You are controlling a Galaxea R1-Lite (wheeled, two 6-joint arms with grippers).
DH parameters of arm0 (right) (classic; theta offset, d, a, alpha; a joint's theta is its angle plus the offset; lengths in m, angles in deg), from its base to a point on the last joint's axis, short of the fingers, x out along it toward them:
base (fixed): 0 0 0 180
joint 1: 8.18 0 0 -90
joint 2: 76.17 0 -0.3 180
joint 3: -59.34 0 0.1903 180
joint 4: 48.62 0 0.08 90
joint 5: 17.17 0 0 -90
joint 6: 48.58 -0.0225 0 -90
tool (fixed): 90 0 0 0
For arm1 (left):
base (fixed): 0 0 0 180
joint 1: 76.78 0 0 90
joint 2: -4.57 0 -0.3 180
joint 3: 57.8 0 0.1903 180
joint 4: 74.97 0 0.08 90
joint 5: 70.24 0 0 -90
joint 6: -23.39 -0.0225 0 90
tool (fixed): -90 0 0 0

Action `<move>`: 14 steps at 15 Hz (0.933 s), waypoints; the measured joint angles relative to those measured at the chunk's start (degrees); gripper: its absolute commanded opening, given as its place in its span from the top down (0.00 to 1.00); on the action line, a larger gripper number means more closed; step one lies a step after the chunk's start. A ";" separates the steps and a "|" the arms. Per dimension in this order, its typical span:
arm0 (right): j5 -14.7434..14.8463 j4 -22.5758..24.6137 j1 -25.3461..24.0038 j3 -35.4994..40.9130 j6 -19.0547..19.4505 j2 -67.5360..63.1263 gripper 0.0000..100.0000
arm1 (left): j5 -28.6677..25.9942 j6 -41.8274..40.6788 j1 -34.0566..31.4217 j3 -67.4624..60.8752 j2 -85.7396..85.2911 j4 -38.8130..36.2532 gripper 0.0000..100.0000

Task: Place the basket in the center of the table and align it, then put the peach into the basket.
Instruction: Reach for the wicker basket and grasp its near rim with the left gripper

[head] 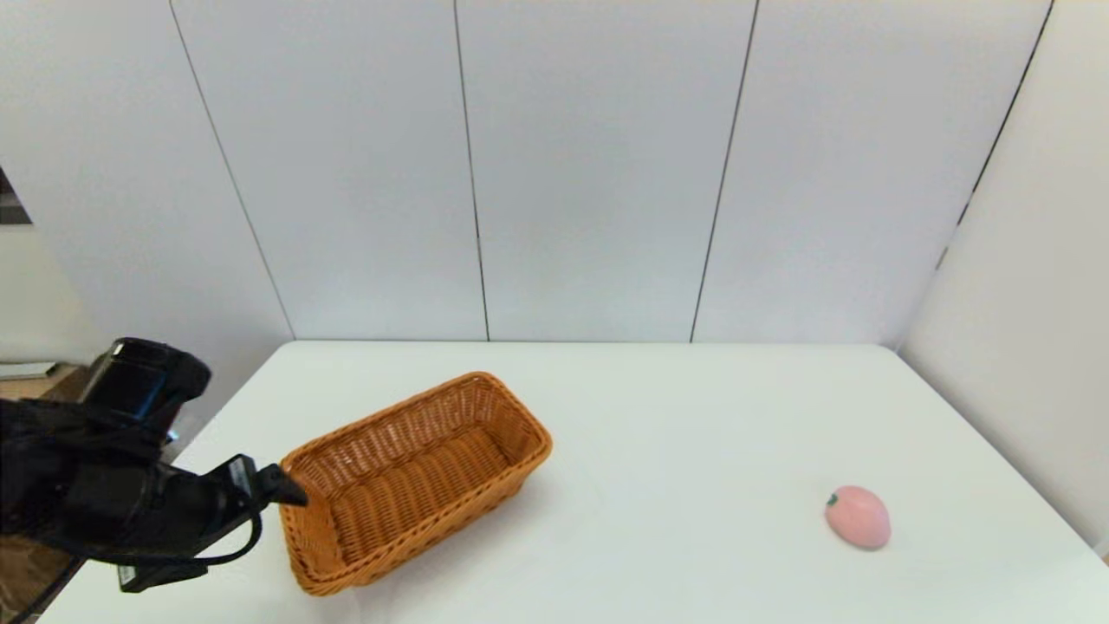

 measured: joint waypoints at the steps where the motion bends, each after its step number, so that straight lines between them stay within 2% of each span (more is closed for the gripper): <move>1: 0.00 0.00 -0.02 0.00 0.00 0.02 0.00 | -0.66 1.51 0.72 1.71 3.17 0.02 0.00; 3: -0.02 0.02 0.00 0.00 0.00 0.02 0.00 | -2.47 2.40 1.50 4.27 8.50 -0.99 0.00; 8: -0.02 0.02 0.00 0.00 0.00 0.00 0.00 | -3.08 3.97 1.80 6.10 17.94 -6.53 0.00; 9: -0.02 0.02 0.02 0.00 0.02 0.00 0.00 | -3.11 4.00 1.80 6.14 18.97 -6.72 1.00; 14: -0.02 0.00 0.00 0.00 0.02 0.00 0.00 | -3.56 3.86 1.80 6.18 20.85 -7.55 1.00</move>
